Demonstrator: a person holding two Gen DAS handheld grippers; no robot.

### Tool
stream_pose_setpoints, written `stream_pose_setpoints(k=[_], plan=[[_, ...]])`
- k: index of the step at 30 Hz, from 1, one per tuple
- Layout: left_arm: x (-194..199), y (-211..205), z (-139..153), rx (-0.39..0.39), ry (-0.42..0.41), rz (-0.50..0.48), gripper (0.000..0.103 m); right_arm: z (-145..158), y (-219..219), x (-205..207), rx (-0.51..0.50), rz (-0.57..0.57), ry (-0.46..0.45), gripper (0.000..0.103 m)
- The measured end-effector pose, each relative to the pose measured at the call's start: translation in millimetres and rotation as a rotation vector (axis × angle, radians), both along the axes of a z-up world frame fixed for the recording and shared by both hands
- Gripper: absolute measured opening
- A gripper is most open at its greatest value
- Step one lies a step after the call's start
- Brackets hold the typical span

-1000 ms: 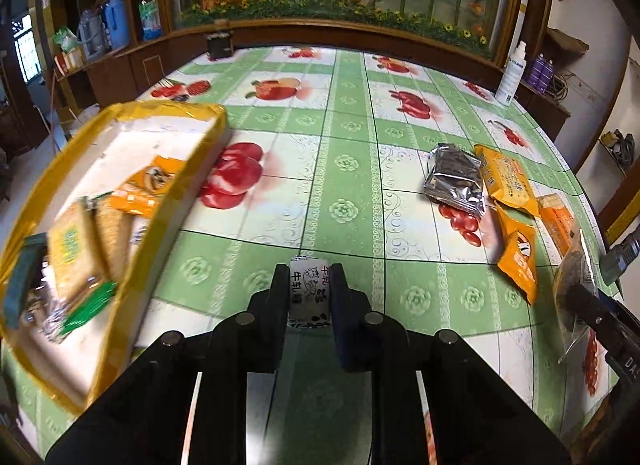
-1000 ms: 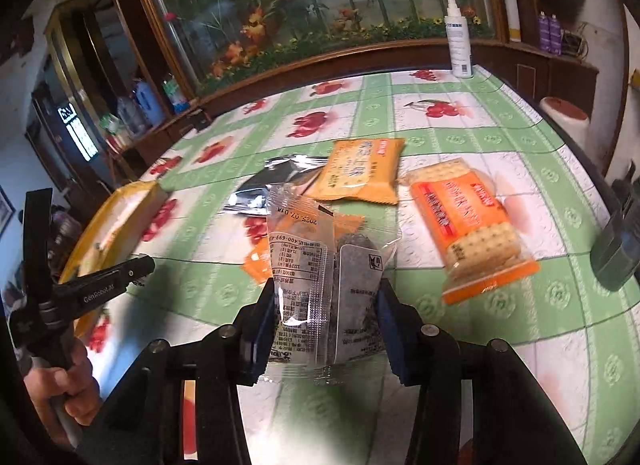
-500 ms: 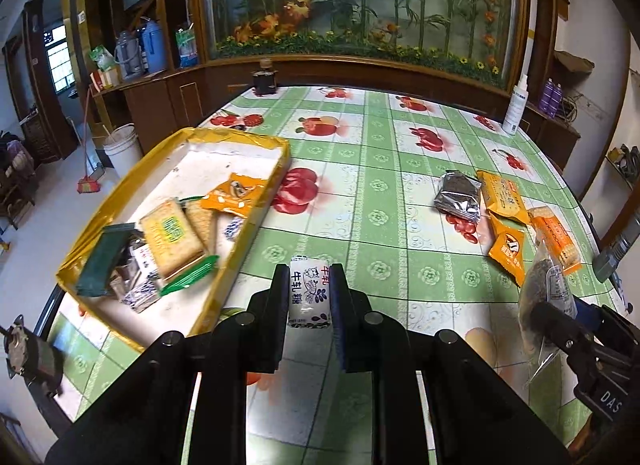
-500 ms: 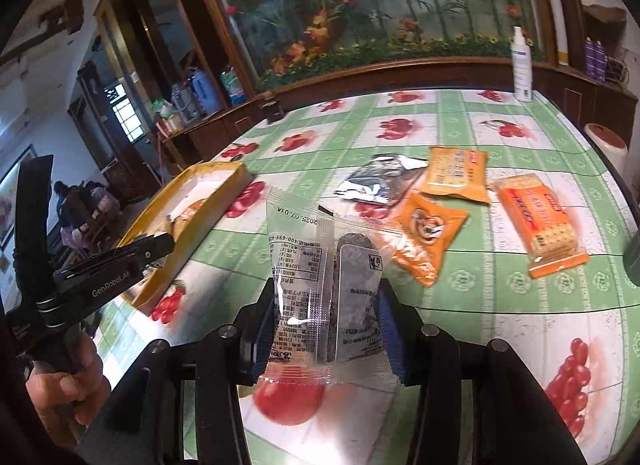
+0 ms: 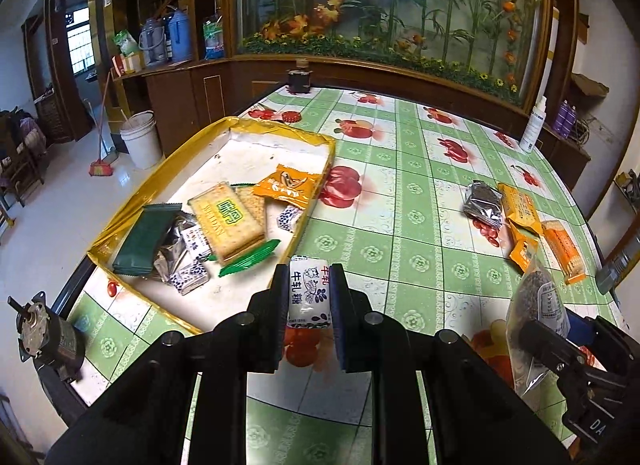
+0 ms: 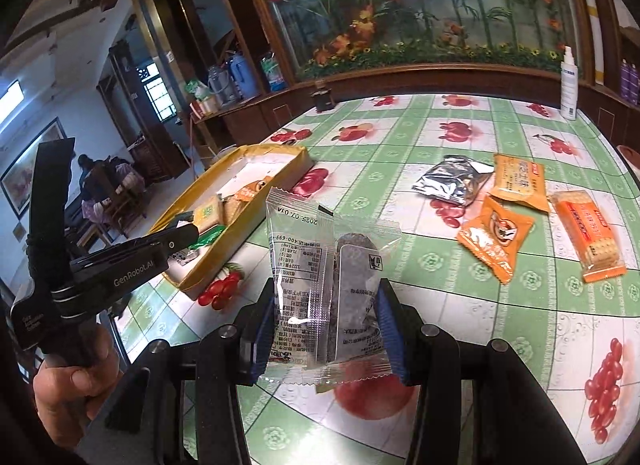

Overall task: Organize snacks
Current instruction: 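Carry the candy and clear packet into the yellow tray with both grippers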

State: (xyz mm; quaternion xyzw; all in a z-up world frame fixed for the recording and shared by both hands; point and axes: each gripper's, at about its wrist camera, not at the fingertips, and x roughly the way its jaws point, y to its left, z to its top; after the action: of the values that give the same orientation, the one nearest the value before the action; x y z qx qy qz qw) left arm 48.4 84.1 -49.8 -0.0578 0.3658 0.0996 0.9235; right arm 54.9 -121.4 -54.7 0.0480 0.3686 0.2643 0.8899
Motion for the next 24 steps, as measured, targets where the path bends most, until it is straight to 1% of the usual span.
stream_pose_setpoints(k=[10, 24], plan=[[-5, 22, -5, -0.009, 0.008, 0.042, 0.017, -3, 24, 1, 0.000, 0.052, 0.015, 0.048], [-7, 59, -9, -0.018, 0.012, 0.113, 0.017, 5, 68, 10, 0.018, 0.139, 0.009, 0.048]])
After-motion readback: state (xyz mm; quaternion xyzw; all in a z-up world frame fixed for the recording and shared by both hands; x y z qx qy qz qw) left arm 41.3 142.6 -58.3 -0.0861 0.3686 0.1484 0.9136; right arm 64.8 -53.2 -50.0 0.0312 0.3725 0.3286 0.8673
